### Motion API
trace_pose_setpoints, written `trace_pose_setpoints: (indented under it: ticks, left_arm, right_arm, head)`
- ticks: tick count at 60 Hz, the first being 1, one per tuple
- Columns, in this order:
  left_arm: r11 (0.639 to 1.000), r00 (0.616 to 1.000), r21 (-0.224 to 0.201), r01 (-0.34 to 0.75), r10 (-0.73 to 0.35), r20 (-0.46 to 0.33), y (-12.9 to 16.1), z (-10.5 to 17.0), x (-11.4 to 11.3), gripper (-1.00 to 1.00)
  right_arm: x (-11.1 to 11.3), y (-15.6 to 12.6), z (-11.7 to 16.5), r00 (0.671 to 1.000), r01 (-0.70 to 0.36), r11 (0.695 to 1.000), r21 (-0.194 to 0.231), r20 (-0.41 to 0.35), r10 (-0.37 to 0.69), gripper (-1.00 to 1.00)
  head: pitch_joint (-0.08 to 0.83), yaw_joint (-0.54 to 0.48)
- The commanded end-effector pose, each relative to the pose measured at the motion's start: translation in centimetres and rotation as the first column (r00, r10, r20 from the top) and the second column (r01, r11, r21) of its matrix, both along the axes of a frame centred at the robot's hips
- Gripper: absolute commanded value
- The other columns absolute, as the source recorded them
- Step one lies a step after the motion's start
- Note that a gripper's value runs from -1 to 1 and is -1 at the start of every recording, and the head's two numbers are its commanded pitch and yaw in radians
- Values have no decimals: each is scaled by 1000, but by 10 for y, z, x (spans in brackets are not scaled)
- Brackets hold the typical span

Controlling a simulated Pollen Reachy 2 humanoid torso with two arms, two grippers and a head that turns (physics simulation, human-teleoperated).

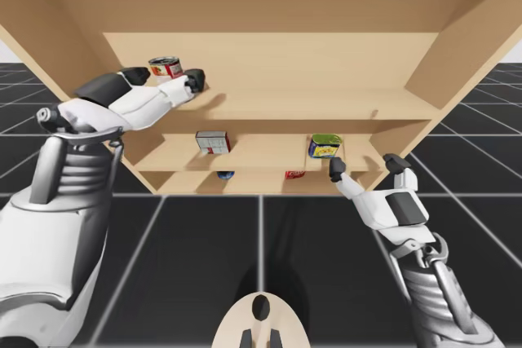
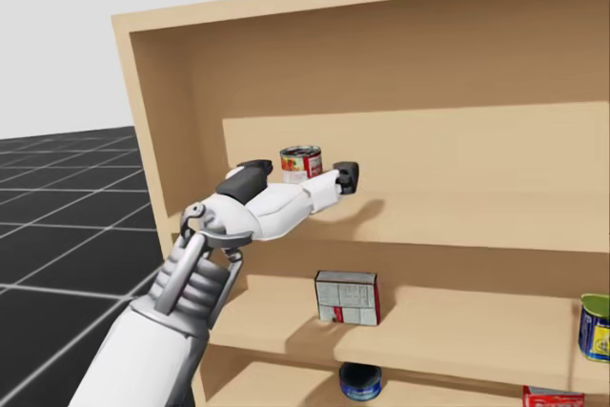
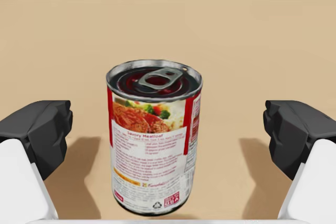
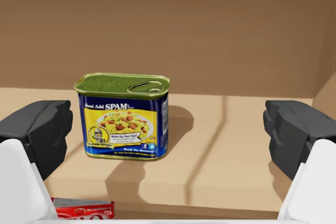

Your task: Look through the shelves, find the red soup can, and take it.

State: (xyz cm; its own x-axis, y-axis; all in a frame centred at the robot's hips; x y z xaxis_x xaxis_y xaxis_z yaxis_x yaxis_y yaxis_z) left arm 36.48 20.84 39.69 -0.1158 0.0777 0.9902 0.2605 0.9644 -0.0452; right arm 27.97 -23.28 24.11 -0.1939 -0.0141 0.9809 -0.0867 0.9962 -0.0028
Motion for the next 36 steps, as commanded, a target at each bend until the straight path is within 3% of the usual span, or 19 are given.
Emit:
trace_pose_setpoints:
  ticks: [1,21,23,24,25,27,36]
  left_arm:
    - [977,952,63,-202,211,-222,-6,-3,21,-1000]
    - [965,939,98,-244,260,-226,-10,-10,41,-969]
    - [964,938,98,-247,263,-224,-10,-10,40,-676]
    - [965,940,97,-243,259,-222,-10,-11,41,-126]
    - [965,941,101,-243,260,-219,-11,-11,40,908]
    - [965,943,104,-241,258,-209,-12,-10,38,1000]
    - [963,952,121,-239,257,-165,-15,-3,32,1000]
  right_arm:
    - [0,0,0,1000,1,1000,10,1,-1,-1000]
    - [0,0,0,1000,0,1000,10,1,0,-1000]
    - [0,0,0,1000,-1,1000,10,0,1,-1000]
    - [0,0,0,1000,-1,1000,10,0,1,-1000]
    - [0,0,0,1000,-1,1000,10,0,1,-1000]
    - [-1,0,0,1000,-1,1000,10,0,1,-1000]
    - [0,0,0,1000,-2,1000,11,0,2,-1000]
  head:
    - [151,313]
    - [164,310]
    - [164,311]
    - [164,311]
    - [165,311]
    - [166,310]
    - [167,310]
